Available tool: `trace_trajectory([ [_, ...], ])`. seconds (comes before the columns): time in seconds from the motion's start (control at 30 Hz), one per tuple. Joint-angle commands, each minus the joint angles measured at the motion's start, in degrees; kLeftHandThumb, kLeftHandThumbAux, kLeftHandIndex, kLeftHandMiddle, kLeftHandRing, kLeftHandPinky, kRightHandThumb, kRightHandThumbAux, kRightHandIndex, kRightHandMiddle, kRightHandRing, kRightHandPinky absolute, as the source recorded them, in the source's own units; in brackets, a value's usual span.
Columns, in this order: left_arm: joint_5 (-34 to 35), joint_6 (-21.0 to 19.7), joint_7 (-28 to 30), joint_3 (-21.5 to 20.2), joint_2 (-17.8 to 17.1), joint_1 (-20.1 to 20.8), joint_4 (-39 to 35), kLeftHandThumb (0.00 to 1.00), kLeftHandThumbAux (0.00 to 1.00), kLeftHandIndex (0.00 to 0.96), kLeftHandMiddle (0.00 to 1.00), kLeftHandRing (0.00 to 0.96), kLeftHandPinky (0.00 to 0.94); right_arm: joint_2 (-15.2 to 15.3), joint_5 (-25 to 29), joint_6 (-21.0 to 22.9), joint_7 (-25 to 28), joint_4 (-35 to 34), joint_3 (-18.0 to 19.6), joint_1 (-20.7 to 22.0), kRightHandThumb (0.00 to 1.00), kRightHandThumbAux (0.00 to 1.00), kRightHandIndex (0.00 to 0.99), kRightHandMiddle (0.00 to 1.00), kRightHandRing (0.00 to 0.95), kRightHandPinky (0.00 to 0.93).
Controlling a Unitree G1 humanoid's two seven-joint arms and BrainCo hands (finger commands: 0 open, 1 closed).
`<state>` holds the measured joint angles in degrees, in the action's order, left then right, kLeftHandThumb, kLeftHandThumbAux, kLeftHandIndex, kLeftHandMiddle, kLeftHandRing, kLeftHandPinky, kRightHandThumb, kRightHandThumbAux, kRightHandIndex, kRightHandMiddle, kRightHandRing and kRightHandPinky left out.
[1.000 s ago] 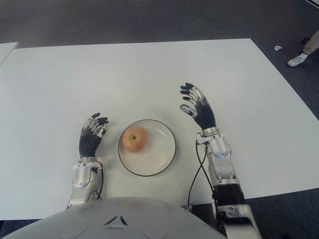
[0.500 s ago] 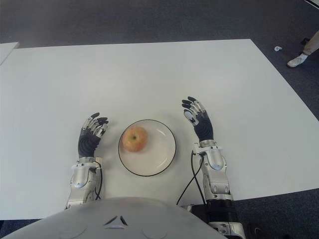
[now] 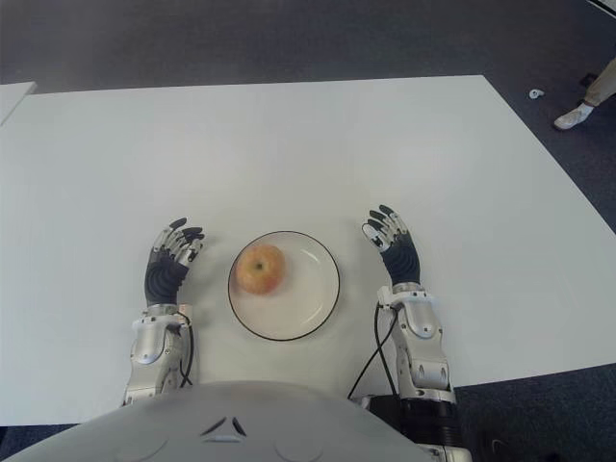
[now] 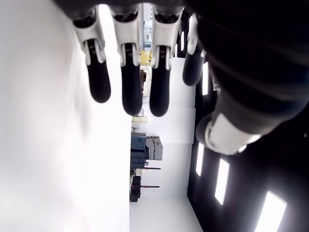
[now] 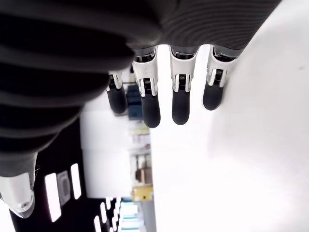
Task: Put the apples into the plate.
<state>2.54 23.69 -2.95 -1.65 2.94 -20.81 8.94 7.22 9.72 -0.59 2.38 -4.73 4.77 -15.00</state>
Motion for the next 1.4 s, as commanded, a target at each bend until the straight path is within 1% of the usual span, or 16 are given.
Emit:
trace_trajectory([
  [0.03, 0.64, -2.74, 0.82, -0.8, -0.59, -1.31, 1.85, 0.408, 0.704, 0.228, 0.354, 0.35, 0.344, -1.26, 0.29, 0.07, 0.23, 0.87, 0.87, -1.96, 0.21, 0.56, 0.125, 0.205, 0.171, 0.177],
  [0.1, 0.66, -2.75, 0.96, -0.95, -0.7, -1.29, 1.94, 0.403, 0.703, 0.227, 0.354, 0.35, 0.343, -1.75, 0.03, -0.84, 0.49, 1.26, 0.78, -2.75, 0.209, 0.557, 0.125, 0.204, 0.172, 0.177],
  [0.2, 0.7, -2.82, 1.05, -1.15, -0.77, -1.22, 2.03, 0.397, 0.703, 0.226, 0.354, 0.349, 0.341, -2.66, -0.79, -2.91, 0.61, 3.17, 0.33, -3.63, 0.208, 0.548, 0.122, 0.2, 0.161, 0.129],
  [0.27, 0.77, -2.73, 1.08, -1.21, -0.68, -1.25, 2.13, 0.396, 0.704, 0.225, 0.354, 0.349, 0.34, -3.27, -1.71, -4.97, 0.44, 6.3, 0.05, -3.5, 0.208, 0.542, 0.121, 0.198, 0.155, 0.11],
  [0.37, 0.86, -2.72, 1.14, -1.23, -0.53, -1.4, 2.05, 0.397, 0.706, 0.224, 0.353, 0.347, 0.338, -3.56, -2.45, -6.8, 0.26, 9.39, 0.11, -2.78, 0.208, 0.531, 0.121, 0.197, 0.148, 0.099],
  [0.47, 0.92, -2.78, 1.13, -1.1, -0.25, -1.72, 1.8, 0.399, 0.704, 0.222, 0.35, 0.345, 0.336, -3.57, -3.14, -8.41, 0.04, 13.56, 0.41, -1.17, 0.21, 0.525, 0.12, 0.197, 0.147, 0.103],
  [0.7, 0.83, -3.42, 1.05, -0.92, 0.07, -2.41, 1.39, 0.395, 0.693, 0.217, 0.342, 0.341, 0.333, -3.45, -4.23, -10.88, -0.16, 19.37, 0.77, 1.53, 0.202, 0.533, 0.107, 0.192, 0.149, 0.127],
  [0.97, 0.41, -3.68, 0.67, -1.28, -0.14, -1.74, 3.44, 0.364, 0.692, 0.207, 0.337, 0.339, 0.332, -2.88, -6.85, -12.92, -1.54, 23.64, 0.82, 2.57, 0.199, 0.586, 0.102, 0.185, 0.174, 0.169],
  [1.17, 0.16, -3.28, 0.69, -1.6, -0.39, -0.66, 5.59, 0.337, 0.694, 0.207, 0.337, 0.337, 0.333, -3.5, -7.4, -13.42, -2.42, 25.09, 0.85, 2.75, 0.22, 0.61, 0.113, 0.183, 0.185, 0.189],
  [1.4, -0.09, -3.27, 0.91, -1.8, -0.4, 0.27, 7.58, 0.34, 0.698, 0.205, 0.339, 0.338, 0.337, -3.9, -8.11, -14.71, -3.01, 27.94, 0.77, 3.16, 0.242, 0.631, 0.121, 0.182, 0.192, 0.21],
])
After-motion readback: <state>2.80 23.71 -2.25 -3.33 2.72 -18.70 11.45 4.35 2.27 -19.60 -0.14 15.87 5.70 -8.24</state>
